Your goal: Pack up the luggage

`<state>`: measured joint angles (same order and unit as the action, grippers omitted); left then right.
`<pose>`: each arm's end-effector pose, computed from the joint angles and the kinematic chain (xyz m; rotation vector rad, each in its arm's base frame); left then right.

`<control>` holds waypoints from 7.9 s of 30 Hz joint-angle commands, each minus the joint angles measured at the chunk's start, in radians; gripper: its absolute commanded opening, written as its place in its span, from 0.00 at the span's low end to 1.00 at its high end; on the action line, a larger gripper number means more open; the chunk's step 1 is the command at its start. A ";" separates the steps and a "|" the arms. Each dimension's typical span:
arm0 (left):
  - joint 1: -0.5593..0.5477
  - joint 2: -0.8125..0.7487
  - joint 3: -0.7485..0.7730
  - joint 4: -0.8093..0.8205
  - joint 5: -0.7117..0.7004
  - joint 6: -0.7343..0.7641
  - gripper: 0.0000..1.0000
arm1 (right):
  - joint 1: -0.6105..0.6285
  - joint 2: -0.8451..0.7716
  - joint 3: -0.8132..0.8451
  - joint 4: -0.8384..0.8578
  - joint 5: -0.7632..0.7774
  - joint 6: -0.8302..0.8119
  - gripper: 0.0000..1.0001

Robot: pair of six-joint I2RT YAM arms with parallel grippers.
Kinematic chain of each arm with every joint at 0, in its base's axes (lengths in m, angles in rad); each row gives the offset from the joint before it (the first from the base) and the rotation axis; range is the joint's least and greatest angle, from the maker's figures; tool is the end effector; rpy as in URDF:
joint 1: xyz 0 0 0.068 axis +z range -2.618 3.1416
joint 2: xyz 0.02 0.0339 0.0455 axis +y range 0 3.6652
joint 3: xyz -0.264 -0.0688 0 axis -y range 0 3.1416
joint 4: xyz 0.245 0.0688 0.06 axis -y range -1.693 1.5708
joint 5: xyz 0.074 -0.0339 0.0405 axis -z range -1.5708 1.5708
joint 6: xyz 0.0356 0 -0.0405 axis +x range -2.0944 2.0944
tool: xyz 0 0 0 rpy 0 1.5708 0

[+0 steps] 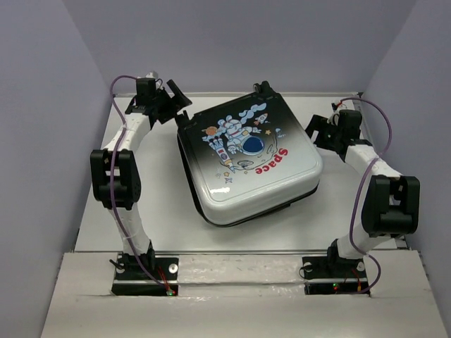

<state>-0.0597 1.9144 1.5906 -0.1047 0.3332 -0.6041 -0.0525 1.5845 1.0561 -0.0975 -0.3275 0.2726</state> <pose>0.4567 -0.0390 0.2963 -0.3367 2.0276 -0.7527 0.3529 -0.0071 0.2427 0.1721 2.1928 0.4830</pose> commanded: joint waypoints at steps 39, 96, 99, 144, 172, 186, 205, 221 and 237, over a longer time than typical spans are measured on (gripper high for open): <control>-0.037 -0.265 0.239 0.211 0.121 -0.381 0.06 | 0.020 -0.055 -0.015 0.036 -0.154 0.066 0.94; -0.060 -1.209 -1.221 0.136 -0.114 -0.215 0.53 | 0.325 -0.489 -0.467 0.062 0.015 0.240 0.07; -0.083 -1.102 -1.215 0.233 -0.094 -0.223 0.52 | 0.410 -0.359 -0.420 0.194 -0.010 0.264 0.07; -1.009 -1.031 -0.457 -0.015 -0.622 0.073 0.13 | 0.338 -0.841 -0.720 0.172 -0.194 0.131 0.33; -1.298 -1.010 -1.183 0.141 -1.071 -0.393 0.44 | 0.338 -0.492 -0.737 0.720 -0.323 -0.047 0.35; -1.140 -0.942 -1.287 0.236 -1.096 -0.654 0.74 | 0.338 -0.535 -0.788 0.809 -0.311 0.039 0.11; -1.121 -0.781 -1.288 0.445 -1.220 -0.792 0.85 | 0.416 -0.695 -0.831 0.565 -0.151 0.096 0.07; -1.201 -0.894 -1.360 0.456 -1.298 -0.892 0.77 | 0.525 -0.719 -0.815 0.430 -0.031 0.099 0.07; -1.046 -0.851 -1.376 0.586 -1.195 -0.902 0.64 | 0.534 -0.768 -0.824 0.410 -0.045 0.108 0.07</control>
<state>-1.1660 1.0466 0.2058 0.3801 -0.7567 -1.5391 0.4591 0.8421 0.2272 0.3576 -0.3355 0.3706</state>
